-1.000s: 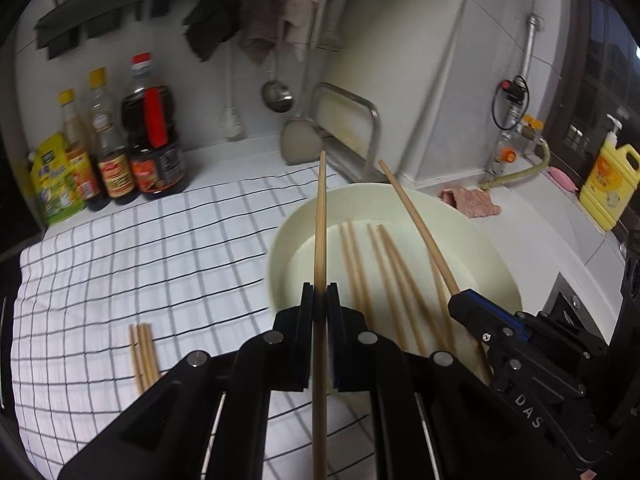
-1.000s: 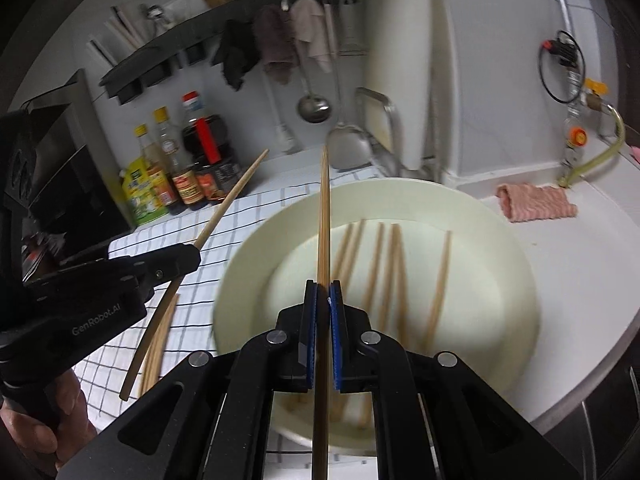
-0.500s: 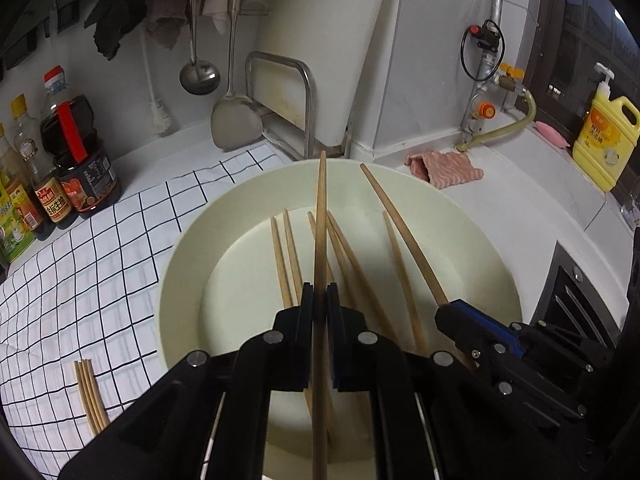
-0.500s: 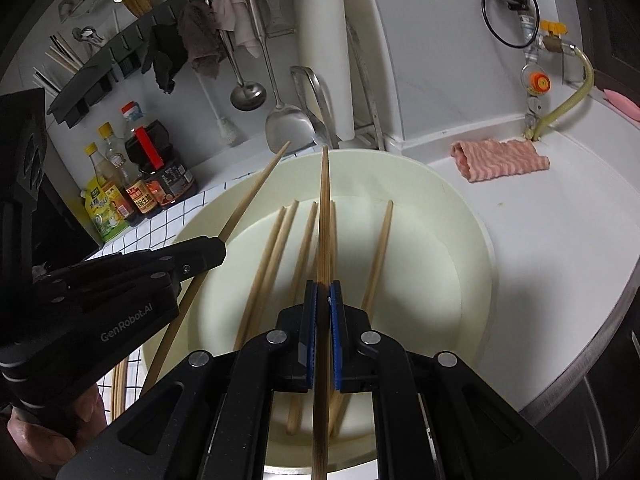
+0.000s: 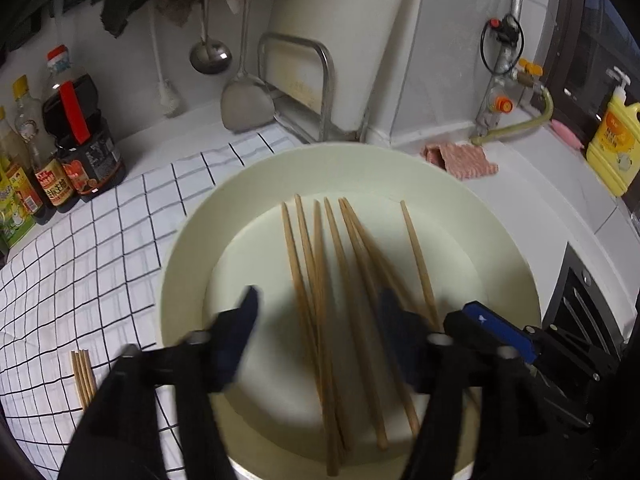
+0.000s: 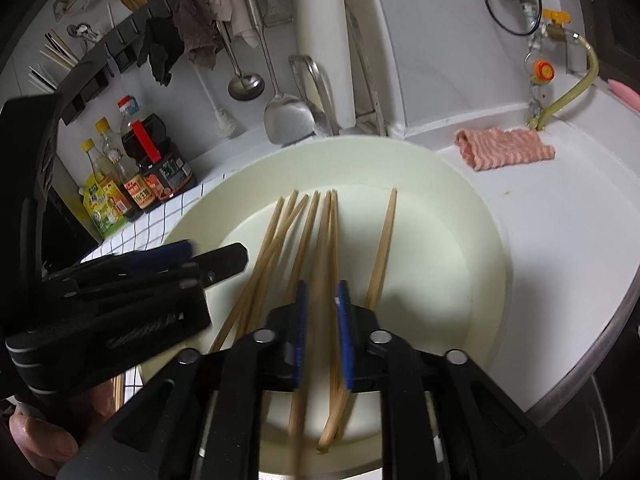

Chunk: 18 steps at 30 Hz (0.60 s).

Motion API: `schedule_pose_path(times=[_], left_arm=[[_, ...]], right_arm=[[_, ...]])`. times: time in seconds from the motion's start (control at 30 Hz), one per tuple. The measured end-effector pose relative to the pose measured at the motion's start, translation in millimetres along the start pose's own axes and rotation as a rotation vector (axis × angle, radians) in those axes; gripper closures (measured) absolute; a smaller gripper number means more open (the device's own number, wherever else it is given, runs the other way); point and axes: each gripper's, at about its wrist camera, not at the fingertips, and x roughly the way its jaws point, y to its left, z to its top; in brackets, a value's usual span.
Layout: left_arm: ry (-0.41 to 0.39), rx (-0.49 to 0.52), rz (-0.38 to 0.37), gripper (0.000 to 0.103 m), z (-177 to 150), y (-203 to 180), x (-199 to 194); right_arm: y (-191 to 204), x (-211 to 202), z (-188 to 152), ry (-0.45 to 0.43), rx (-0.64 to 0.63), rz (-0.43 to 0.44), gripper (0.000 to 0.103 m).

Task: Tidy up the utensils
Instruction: 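Carry both chopsticks into the white basin and open both tools, then withdraw both open tools from the basin back to the chopstick bundle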

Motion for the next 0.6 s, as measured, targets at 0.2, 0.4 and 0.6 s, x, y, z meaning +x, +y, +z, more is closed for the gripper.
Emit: schedule_pose_path(times=[0.2, 0.4, 0.6], left_arm=[[-0.019, -0.022, 0.03, 0.036, 2, 12, -14], [-0.03, -0.053, 0.051, 0.036, -4, 25, -27], [-0.039, -0.062, 0.08, 0.035, -17, 36, -41]], right_arm=[[0, -5, 2, -0.01, 0.0, -0.007, 0.086], [8, -10, 3, -0.016, -0.018, 0.004, 0.082], [23, -13, 2, -0.018, -0.05, 0.021, 0.08]])
